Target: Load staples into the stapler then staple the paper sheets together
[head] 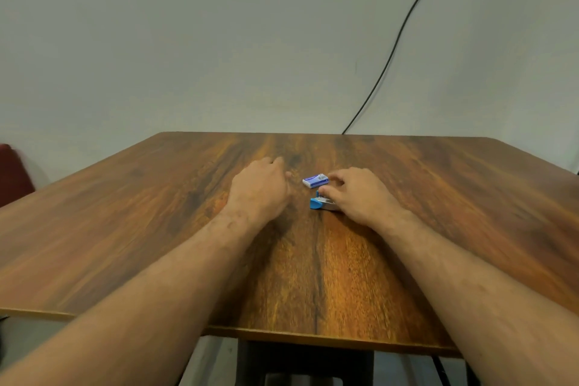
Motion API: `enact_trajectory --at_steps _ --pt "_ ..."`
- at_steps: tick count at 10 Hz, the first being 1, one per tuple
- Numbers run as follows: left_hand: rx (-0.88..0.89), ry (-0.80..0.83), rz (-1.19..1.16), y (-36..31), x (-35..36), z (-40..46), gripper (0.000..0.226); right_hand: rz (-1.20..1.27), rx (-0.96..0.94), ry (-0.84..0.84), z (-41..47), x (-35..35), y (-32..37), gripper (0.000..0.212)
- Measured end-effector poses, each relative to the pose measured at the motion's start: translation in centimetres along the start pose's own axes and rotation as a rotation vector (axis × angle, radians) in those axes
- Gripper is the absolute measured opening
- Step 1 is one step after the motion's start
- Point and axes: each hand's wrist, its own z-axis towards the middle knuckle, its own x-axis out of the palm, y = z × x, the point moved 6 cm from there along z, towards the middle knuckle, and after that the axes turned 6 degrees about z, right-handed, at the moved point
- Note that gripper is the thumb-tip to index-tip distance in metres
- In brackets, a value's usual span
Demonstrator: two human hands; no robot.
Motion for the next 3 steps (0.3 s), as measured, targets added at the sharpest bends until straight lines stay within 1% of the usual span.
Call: enact_trajectory --at_steps 1,2,3 --pt "0.049 0.008 0.075 0.8 1.7 2.5 0.065 -0.110 -0.043 -0.045 2.1 -0.7 0.1 0.065" --pt "0.068 -0.035 0.128 1.9 2.6 6.7 0.074 -0.140 -0.079 -0.102 5.8 -1.4 0.2 0.076" --pt "0.033 -0.082 0.134 3.0 3.3 11.2 0.081 -0.162 -0.093 -0.159 10.3 -1.8 0.1 0.084"
